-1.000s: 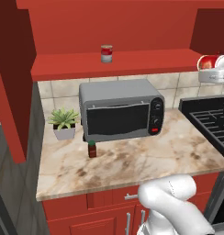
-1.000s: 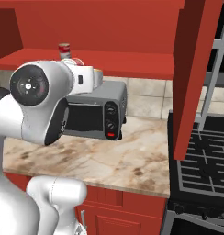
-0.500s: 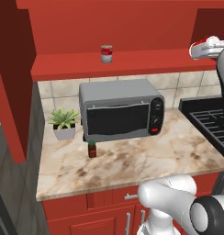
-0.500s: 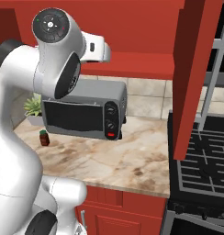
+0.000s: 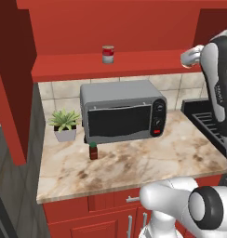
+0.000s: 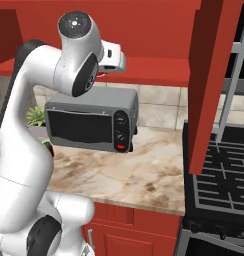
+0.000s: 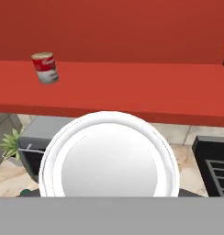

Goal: Restock the canned food cabinet by taking the new fresh canned food from the counter and placing it in the cabinet. Then, take the old canned food from the cabinet and place it on the counter.

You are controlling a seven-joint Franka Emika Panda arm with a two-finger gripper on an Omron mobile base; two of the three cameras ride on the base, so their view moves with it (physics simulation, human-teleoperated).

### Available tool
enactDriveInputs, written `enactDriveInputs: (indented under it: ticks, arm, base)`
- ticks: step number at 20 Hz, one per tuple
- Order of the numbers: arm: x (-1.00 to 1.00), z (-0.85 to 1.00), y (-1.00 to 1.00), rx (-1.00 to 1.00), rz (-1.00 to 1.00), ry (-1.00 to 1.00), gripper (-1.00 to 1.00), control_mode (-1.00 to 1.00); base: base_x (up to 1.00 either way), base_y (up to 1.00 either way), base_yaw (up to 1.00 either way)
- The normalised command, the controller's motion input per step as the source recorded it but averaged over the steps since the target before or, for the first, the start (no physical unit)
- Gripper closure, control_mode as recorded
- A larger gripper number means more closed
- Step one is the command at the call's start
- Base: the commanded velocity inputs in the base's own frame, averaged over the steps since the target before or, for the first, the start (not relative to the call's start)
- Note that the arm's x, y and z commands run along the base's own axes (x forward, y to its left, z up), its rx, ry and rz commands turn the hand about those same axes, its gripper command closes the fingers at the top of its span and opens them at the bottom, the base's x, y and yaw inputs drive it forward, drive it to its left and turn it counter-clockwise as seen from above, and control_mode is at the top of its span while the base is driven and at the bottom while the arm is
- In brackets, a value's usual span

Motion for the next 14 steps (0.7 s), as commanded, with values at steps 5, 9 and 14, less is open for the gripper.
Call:
enactDriveInputs:
  ticks: [5,9,14]
  arm:
    - [0.85,0.00,0.00,0.00,-0.06,0.07,1.00,-1.00]
    - [0.88,-0.01,0.00,0.00,-0.06,0.08,1.00,-1.00]
    - [0.88,-0.33,0.00,0.00,-0.05,0.09,1.00,-1.00]
  base:
    - [0.00,0.00,0.00]
    - [0.00,0.00,0.00]
    - [0.00,0.00,0.00]
